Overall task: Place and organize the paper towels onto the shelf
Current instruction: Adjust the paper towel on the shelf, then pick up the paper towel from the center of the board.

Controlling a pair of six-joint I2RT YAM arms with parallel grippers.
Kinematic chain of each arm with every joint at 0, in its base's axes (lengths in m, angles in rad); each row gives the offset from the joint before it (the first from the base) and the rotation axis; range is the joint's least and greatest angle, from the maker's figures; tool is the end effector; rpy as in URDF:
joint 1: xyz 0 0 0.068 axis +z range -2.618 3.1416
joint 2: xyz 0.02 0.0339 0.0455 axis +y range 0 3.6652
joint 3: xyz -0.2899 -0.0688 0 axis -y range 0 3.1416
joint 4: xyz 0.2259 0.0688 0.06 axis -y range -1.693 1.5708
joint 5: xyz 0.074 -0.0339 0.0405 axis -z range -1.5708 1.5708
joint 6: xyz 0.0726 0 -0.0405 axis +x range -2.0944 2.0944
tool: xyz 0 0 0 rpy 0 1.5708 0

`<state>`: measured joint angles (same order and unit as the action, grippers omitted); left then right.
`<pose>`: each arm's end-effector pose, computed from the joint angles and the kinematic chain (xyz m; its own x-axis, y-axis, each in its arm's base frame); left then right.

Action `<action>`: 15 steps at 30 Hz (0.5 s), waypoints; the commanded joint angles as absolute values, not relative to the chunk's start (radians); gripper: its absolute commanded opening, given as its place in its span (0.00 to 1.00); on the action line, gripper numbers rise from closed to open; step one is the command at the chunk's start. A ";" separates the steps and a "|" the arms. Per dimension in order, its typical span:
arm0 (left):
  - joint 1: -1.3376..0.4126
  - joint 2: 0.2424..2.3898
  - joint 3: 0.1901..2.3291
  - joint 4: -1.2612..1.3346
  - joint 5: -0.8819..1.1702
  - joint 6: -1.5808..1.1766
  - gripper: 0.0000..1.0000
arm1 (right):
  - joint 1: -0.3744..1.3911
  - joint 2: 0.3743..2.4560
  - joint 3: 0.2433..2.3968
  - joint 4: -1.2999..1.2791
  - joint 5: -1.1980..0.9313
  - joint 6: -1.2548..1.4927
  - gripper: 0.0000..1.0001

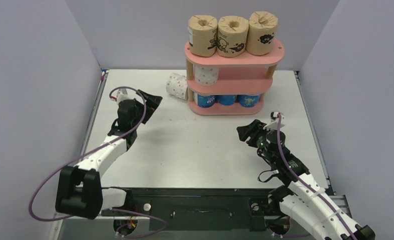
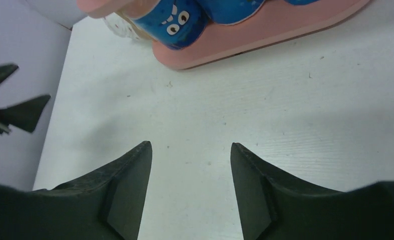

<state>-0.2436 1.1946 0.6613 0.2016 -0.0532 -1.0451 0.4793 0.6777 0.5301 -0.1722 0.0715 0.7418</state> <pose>0.2698 -0.0631 0.2722 -0.3247 -0.8093 -0.4894 -0.1770 0.5603 -0.8091 0.1492 0.0717 0.2754 -0.4758 0.5122 -0.7150 -0.1063 0.7735 0.6248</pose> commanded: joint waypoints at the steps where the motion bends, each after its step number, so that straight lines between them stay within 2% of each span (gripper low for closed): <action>1: -0.159 1.393 0.859 0.417 0.138 -1.048 0.96 | 0.483 0.633 0.460 -0.102 0.015 0.737 0.60; 4: -0.120 1.606 0.987 0.453 0.203 -1.003 0.96 | 0.482 0.634 0.423 -0.067 -0.037 0.753 0.64; 9: -0.034 1.938 1.280 0.658 0.541 -1.029 0.96 | 0.482 0.639 0.382 -0.036 -0.078 0.741 0.65; 12: -0.006 2.110 1.389 0.772 0.608 -1.083 0.96 | 0.482 0.634 0.368 -0.046 -0.076 0.725 0.65; 15: -0.006 2.168 1.490 0.730 0.595 -1.016 0.96 | 0.480 0.614 0.359 -0.062 -0.050 0.704 0.65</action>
